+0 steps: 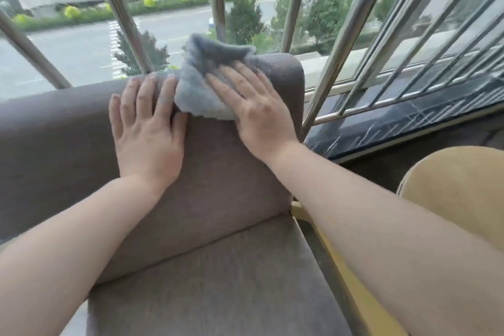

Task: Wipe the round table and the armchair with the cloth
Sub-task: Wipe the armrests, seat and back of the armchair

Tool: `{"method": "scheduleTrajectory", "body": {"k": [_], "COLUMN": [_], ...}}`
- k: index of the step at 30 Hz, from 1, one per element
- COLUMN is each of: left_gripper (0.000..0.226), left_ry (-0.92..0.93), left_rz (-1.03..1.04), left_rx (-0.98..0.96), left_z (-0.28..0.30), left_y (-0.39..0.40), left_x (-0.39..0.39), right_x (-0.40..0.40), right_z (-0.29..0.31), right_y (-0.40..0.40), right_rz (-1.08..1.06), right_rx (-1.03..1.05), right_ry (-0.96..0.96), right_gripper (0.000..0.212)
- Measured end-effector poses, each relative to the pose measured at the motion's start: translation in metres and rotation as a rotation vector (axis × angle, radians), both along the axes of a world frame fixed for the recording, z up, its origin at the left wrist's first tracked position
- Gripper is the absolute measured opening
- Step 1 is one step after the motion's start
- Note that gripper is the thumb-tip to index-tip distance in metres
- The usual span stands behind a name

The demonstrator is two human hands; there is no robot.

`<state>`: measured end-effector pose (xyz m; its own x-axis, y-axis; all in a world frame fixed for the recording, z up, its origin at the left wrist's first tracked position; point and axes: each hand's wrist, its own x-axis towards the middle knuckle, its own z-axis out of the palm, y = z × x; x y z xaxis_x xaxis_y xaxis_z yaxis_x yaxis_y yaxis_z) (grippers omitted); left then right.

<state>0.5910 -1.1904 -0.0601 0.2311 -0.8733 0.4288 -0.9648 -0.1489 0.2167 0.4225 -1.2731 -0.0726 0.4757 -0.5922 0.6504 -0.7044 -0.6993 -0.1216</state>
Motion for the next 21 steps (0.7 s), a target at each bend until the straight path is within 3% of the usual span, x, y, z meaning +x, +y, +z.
{"method": "scheduleTrajectory", "body": {"k": [1,3,6,8,11,14,18,21], "left_gripper": [0.051,0.051,0.051,0.053,0.061,0.069,0.077,0.075], "left_ry": [-0.014,-0.036,-0.041,-0.049,-0.131,-0.228,-0.285,-0.321], "left_rz": [-0.002,0.004,0.012,0.000,-0.074,-0.128,-0.138,-0.180], "left_rx": [0.005,0.001,-0.010,-0.014,0.008,0.066,0.124,0.157], "left_z": [-0.001,-0.003,-0.005,-0.005,-0.016,-0.048,-0.089,-0.094], "left_y": [0.000,-0.001,-0.002,-0.001,0.014,0.039,0.073,0.091], "left_x": [0.000,0.001,-0.002,-0.001,0.002,0.004,0.015,0.031], "right_x": [-0.022,-0.044,0.009,0.045,0.062,0.058,0.046,0.027], "right_z": [-0.005,-0.006,-0.003,-0.020,-0.075,-0.128,-0.135,-0.113], "right_y": [-0.011,-0.015,0.008,0.031,0.069,0.104,0.115,0.083], "right_rz": [-0.102,-0.332,-0.473,-0.385,-0.316,-0.493,-0.807,-0.866], "right_rx": [0.031,0.207,0.252,0.187,0.209,0.417,0.812,0.716], "right_ry": [-0.056,-0.347,-0.737,-0.800,-0.751,-0.744,-1.127,-1.084], "right_gripper": [0.057,0.059,0.058,0.055,0.055,0.066,0.057,0.059]}}
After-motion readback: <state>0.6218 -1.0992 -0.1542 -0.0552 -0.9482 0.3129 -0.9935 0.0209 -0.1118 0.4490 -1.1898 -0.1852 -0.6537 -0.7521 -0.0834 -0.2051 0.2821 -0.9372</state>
